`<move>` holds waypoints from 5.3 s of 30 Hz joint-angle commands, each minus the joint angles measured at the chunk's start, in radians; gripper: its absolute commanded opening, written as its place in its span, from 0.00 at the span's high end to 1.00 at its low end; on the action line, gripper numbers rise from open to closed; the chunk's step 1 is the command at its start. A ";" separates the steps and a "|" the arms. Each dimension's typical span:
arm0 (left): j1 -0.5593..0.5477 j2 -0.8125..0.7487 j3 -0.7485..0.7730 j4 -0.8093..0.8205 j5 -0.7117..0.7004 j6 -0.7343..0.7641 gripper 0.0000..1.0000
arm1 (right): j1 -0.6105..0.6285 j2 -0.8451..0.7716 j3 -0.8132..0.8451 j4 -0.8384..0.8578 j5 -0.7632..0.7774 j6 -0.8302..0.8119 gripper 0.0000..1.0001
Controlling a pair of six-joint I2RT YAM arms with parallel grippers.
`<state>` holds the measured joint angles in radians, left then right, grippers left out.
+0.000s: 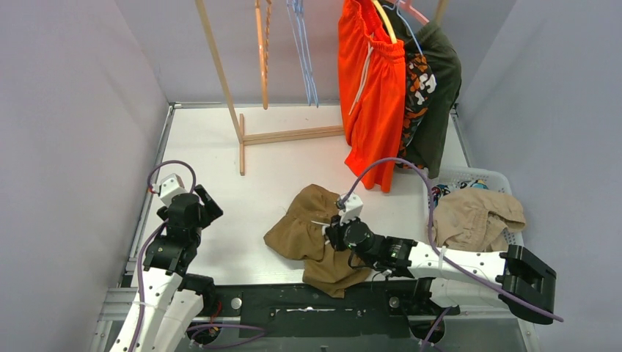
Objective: Remove the shorts from the hanger
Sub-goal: Adjust the shorts at the center of the board, then pick up the shorts at the center of the board, then place the shorts in the basket, then adjust the shorts in the basket.
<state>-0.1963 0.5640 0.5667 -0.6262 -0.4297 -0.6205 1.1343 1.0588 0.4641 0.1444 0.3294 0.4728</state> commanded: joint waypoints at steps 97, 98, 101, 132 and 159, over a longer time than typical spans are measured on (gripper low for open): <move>0.006 0.002 0.022 0.076 0.026 0.020 0.26 | -0.924 -0.156 0.651 -0.882 0.294 0.005 1.00; 0.006 0.002 0.021 0.077 0.028 0.021 0.26 | -0.996 -0.146 0.660 -0.871 0.205 -0.006 1.00; 0.006 0.005 0.021 0.079 0.031 0.022 0.26 | -1.126 -0.117 0.685 -0.868 0.134 -0.026 1.00; 0.006 0.001 0.018 0.085 0.041 0.028 0.26 | -1.562 -0.090 0.362 -0.787 -0.026 0.055 0.63; 0.035 -0.021 0.013 0.092 0.052 0.036 0.26 | -1.421 -0.009 0.513 -0.746 -0.804 -0.077 0.39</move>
<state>-0.1680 0.5518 0.5663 -0.5903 -0.3870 -0.5941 -0.3538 0.9798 1.0248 -0.7048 -0.4801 0.3771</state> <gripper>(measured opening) 0.745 0.640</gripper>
